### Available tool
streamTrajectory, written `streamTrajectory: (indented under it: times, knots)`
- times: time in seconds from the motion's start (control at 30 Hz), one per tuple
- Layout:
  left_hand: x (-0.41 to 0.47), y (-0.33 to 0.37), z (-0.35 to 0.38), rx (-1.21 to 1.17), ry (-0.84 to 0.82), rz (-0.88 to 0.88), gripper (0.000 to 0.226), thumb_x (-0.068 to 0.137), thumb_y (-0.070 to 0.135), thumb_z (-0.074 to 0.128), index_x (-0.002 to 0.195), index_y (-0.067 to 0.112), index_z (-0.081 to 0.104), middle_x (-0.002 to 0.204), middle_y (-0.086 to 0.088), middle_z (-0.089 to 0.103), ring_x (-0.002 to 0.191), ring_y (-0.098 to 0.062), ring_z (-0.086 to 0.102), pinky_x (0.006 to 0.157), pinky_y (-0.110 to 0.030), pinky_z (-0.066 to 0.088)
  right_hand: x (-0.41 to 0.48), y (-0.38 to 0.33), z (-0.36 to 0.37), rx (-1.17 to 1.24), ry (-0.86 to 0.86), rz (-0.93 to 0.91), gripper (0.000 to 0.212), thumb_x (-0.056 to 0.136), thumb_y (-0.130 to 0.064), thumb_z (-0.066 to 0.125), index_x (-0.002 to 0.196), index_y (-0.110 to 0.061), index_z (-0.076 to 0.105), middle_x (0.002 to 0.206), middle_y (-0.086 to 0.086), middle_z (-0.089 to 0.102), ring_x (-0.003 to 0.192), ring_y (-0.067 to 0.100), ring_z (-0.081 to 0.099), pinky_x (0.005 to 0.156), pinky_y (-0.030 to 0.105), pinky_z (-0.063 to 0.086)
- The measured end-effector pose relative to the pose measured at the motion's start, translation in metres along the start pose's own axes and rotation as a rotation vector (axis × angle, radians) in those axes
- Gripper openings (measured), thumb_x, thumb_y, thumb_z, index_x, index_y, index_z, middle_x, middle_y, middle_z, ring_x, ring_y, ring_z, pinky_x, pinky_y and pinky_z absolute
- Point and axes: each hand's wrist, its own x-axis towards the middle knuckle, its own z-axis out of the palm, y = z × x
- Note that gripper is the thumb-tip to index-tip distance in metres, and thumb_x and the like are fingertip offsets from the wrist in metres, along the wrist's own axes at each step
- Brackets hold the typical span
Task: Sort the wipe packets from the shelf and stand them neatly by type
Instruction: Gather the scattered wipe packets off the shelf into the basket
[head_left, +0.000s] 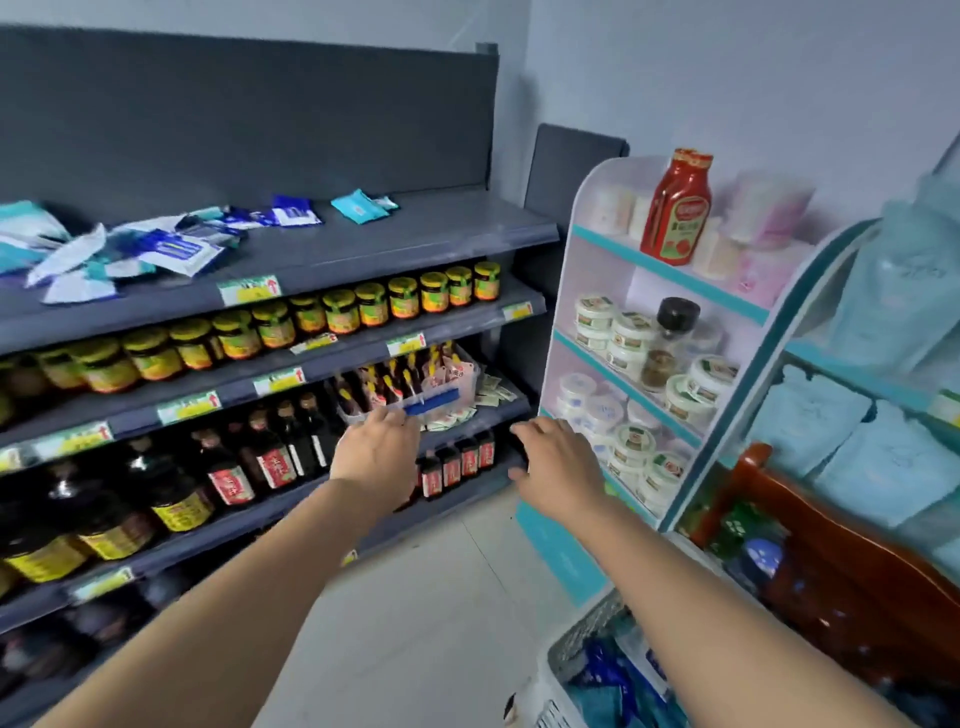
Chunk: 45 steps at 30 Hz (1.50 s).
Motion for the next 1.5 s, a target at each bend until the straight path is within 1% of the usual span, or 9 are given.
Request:
streamTrajectory:
  times: [0.23,0.33,0.9,1.0,1.07,1.13,1.3,1.4,1.5]
  knots:
    - [0.053,-0.116,-0.029,0.057,0.151,-0.087,0.032,0.091,0.022,0.052,0.123,0.019,0.049,0.126,0.000,0.051,0.122,-0.021,0.043,0.094,-0.033,0.039,0.119,-0.078,-0.019,0.015,0.091,-0.104,0.037,0.088,-0.033,0.061,0.122,-0.023,0.053,0.129,0.000,0.051,0.119,0.023,0.045,0.095,0.037,0.042]
    - [0.075,-0.161,-0.040,0.066,0.171,-0.118,0.032,0.089,0.019,0.053,0.121,0.018,0.050,0.124,0.000,0.052,0.121,-0.021,0.044,0.092,-0.035,0.042,0.166,-0.109,-0.025,0.005,0.116,-0.129,0.049,0.090,-0.035,0.059,0.134,-0.021,0.046,0.132,0.001,0.049,0.123,0.023,0.043,0.098,0.037,0.041]
    - [0.229,-0.323,-0.039,0.150,0.096,-0.370,0.031,0.093,0.024,0.046,0.123,0.017,0.048,0.127,-0.003,0.052,0.119,-0.024,0.045,0.092,-0.037,0.041,0.396,-0.172,-0.022,0.011,0.126,-0.241,0.051,0.092,-0.038,0.057,0.139,-0.022,0.042,0.138,0.002,0.047,0.126,0.023,0.042,0.102,0.037,0.041]
    - [0.258,-0.347,-0.028,0.137,0.007,-0.539,0.043,0.094,0.037,0.045,0.131,0.016,0.043,0.135,-0.008,0.048,0.124,-0.028,0.043,0.096,-0.041,0.041,0.438,-0.172,-0.015,0.011,0.106,-0.267,0.052,0.093,-0.038,0.057,0.140,-0.022,0.041,0.140,0.003,0.046,0.127,0.023,0.042,0.102,0.036,0.040]
    - [0.280,-0.362,-0.019,0.072,-0.078,-0.717,0.068,0.090,0.057,0.046,0.140,0.013,0.034,0.146,-0.012,0.038,0.131,-0.034,0.035,0.100,-0.047,0.039,0.468,-0.171,-0.010,0.013,0.095,-0.280,0.053,0.093,-0.039,0.057,0.140,-0.022,0.041,0.140,0.003,0.046,0.127,0.023,0.042,0.102,0.036,0.041]
    - [0.297,-0.373,-0.010,-0.020,-0.139,-0.849,0.083,0.086,0.064,0.050,0.144,0.010,0.027,0.147,-0.014,0.034,0.132,-0.036,0.034,0.097,-0.049,0.042,0.496,-0.169,-0.006,0.014,0.087,-0.292,0.053,0.092,-0.040,0.057,0.139,-0.022,0.041,0.140,0.003,0.046,0.127,0.022,0.043,0.101,0.035,0.042]
    - [0.331,-0.379,-0.014,0.040,0.026,-0.792,0.034,0.091,0.017,0.048,0.124,0.012,0.050,0.122,-0.010,0.059,0.111,-0.031,0.058,0.077,-0.036,0.047,0.548,-0.164,0.007,0.024,0.051,-0.297,0.053,0.093,-0.041,0.057,0.139,-0.024,0.041,0.140,0.002,0.046,0.127,0.022,0.043,0.098,0.035,0.044]
    - [0.359,-0.372,-0.036,0.061,0.170,-0.682,0.028,0.088,0.009,0.046,0.115,0.017,0.051,0.110,-0.006,0.065,0.098,-0.030,0.063,0.064,-0.032,0.041,0.572,-0.163,0.016,0.030,0.027,-0.273,0.052,0.092,-0.042,0.058,0.138,-0.024,0.043,0.138,0.002,0.048,0.126,0.022,0.045,0.097,0.035,0.044]
    - [0.393,-0.370,-0.045,0.016,0.313,-0.527,0.037,0.085,0.006,0.048,0.119,0.020,0.050,0.107,-0.003,0.064,0.096,-0.029,0.060,0.060,-0.033,0.038,0.596,-0.163,0.025,0.028,0.016,-0.252,0.052,0.091,-0.042,0.058,0.137,-0.023,0.044,0.137,0.002,0.049,0.125,0.023,0.045,0.099,0.036,0.041]
